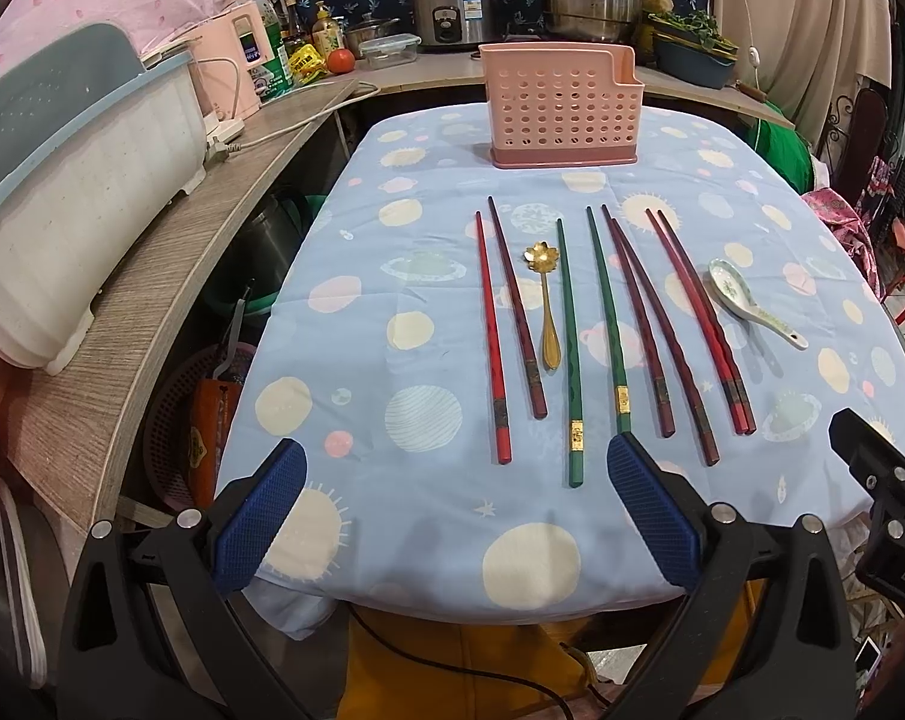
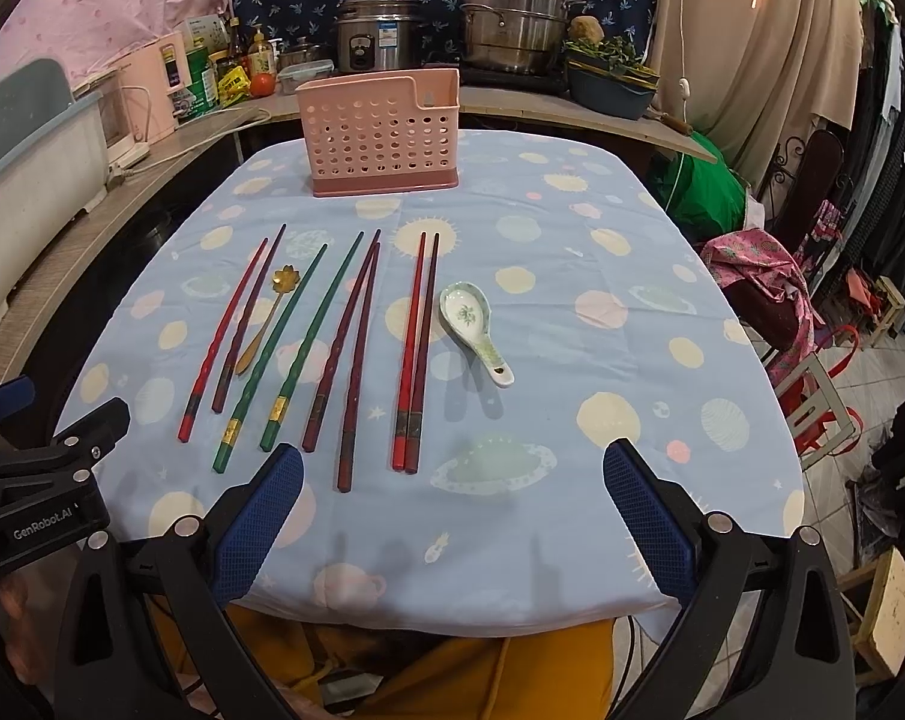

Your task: Organize utensils

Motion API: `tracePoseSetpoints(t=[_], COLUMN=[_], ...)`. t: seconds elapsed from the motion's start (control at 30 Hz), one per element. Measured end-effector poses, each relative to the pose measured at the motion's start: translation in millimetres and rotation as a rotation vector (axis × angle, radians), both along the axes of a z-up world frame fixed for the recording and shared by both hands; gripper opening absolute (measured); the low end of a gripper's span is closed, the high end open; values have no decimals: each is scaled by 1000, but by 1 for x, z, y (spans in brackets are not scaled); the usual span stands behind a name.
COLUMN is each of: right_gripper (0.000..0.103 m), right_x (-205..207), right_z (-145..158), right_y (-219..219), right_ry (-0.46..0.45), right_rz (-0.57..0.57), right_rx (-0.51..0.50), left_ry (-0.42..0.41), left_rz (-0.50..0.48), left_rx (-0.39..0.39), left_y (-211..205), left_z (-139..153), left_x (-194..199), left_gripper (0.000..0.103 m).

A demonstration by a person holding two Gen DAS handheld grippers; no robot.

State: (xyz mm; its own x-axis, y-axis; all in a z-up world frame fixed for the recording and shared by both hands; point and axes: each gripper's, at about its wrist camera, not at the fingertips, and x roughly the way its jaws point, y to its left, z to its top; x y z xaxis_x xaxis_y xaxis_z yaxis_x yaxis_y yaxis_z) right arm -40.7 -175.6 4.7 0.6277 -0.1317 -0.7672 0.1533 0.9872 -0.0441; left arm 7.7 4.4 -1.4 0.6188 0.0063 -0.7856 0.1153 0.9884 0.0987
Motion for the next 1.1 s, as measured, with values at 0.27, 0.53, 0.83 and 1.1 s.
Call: tracePoseSetpoints(t=[0.27,0.53,0.83,1.1], right_gripper=[96,96,96,96], right_x=[-1,0,0,0], right_z=[0,0,1,0], right_y=[1,2,3,3], right_ry=[-2,-1,-2,-1], right_rz=[1,6,7,5], right_rx=[-1,0,0,1], left_ry=[0,0,1,13], left_rz=[1,1,1,1], left_rx=[0,0,-3,-14], left_y=[0,1,1,7], left_z=[1,1,0,0], left_x=[0,0,1,3], left_gripper=[96,96,96,96])
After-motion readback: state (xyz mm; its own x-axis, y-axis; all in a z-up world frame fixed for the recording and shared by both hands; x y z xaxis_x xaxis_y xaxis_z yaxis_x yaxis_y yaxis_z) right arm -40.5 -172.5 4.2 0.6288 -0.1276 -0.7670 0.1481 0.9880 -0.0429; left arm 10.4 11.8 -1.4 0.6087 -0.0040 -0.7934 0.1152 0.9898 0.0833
